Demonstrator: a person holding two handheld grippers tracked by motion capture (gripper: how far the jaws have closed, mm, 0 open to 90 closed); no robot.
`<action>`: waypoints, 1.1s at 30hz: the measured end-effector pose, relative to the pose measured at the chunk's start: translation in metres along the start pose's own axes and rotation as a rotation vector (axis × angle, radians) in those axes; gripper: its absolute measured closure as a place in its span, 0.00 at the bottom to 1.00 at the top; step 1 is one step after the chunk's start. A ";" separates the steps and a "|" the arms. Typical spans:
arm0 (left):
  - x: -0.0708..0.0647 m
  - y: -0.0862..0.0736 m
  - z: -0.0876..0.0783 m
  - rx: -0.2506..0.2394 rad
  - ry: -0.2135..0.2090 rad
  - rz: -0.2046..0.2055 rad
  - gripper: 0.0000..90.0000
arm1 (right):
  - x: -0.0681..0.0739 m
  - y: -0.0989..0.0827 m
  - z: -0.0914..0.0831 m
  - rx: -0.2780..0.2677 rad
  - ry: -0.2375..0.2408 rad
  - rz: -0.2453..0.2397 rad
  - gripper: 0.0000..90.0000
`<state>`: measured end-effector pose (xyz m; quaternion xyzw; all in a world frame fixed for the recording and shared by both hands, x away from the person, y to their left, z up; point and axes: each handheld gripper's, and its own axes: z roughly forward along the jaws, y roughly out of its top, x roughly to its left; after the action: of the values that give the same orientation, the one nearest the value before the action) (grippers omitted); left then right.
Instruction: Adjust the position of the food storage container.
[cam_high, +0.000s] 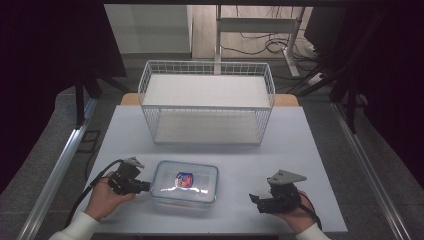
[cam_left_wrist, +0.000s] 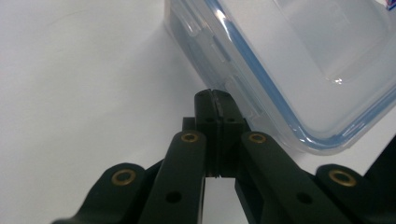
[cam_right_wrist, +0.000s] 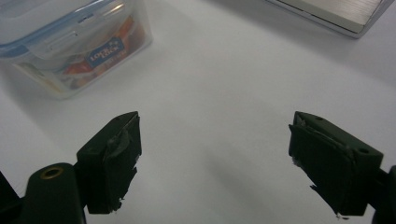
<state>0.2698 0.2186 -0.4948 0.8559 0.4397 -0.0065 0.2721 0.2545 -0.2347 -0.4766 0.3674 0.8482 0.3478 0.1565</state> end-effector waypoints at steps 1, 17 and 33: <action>-0.001 0.001 0.001 -0.004 -0.011 -0.004 1.00 | 0.000 0.000 0.000 0.000 0.000 0.000 0.19; -0.034 0.015 0.016 0.006 -0.068 0.065 1.00 | 0.000 -0.001 0.001 0.001 -0.001 0.000 0.19; -0.028 0.013 -0.007 -0.138 -0.019 0.037 0.97 | -0.004 -0.001 -0.001 -0.015 -0.013 0.013 0.19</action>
<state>0.2605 0.1951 -0.4755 0.8429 0.4207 0.0209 0.3347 0.2557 -0.2388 -0.4764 0.3739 0.8421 0.3529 0.1629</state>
